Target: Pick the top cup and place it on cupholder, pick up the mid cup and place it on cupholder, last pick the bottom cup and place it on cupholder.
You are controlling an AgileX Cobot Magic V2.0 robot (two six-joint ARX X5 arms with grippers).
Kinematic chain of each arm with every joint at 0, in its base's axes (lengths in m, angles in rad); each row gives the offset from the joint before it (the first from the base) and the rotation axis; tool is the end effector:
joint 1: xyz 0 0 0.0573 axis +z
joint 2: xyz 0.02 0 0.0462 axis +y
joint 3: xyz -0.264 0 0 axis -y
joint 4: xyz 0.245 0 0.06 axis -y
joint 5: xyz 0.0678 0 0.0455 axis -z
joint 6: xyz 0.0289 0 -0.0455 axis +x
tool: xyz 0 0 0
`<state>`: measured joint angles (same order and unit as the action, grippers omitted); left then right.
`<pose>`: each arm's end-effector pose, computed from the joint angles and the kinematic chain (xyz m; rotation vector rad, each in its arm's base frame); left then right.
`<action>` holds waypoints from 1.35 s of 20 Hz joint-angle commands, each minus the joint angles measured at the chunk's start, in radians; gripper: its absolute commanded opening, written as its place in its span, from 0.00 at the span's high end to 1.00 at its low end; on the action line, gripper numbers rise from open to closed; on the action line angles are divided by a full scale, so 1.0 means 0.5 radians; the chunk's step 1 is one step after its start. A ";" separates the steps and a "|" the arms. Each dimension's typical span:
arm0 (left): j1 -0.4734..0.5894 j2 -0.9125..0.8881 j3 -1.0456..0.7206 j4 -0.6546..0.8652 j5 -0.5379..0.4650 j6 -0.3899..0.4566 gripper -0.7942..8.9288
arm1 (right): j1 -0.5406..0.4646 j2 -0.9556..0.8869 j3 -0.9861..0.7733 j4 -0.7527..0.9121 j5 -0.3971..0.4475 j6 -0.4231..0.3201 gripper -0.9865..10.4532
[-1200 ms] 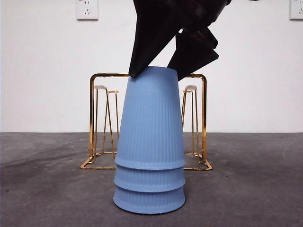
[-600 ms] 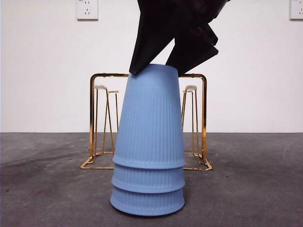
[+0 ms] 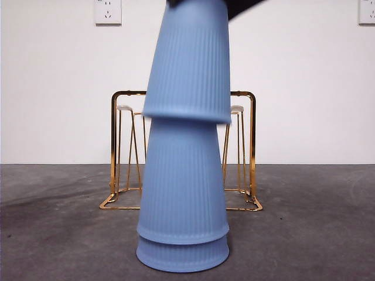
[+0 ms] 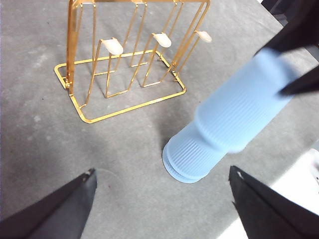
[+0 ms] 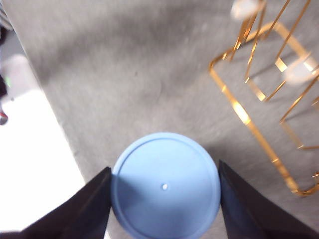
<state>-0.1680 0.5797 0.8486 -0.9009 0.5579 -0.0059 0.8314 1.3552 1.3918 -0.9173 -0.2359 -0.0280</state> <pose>0.0900 -0.0308 0.3165 -0.1305 0.6356 -0.6993 0.1751 0.2020 0.3564 -0.2941 0.8675 1.0077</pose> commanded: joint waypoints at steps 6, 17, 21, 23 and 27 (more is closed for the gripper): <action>-0.005 0.007 0.044 0.016 0.021 0.027 0.48 | -0.049 0.015 0.468 -0.160 0.338 -0.068 0.90; -0.005 0.005 0.044 0.015 0.022 0.027 0.48 | -0.558 0.266 0.483 -0.097 0.150 -0.082 0.90; -0.005 0.003 0.044 0.011 0.022 0.026 0.48 | -0.611 0.385 0.365 0.038 0.073 -0.085 0.90; -0.005 0.003 0.044 0.008 0.022 0.026 0.48 | -0.619 0.410 0.240 0.174 0.067 -0.069 0.90; -0.005 0.003 0.044 0.008 0.022 0.026 0.48 | -0.623 0.414 -0.011 0.400 0.066 -0.048 0.90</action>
<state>-0.1680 0.5793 0.8490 -0.9016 0.5579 -0.0063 0.5159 1.5494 1.3724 -0.7319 -0.1993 -0.0559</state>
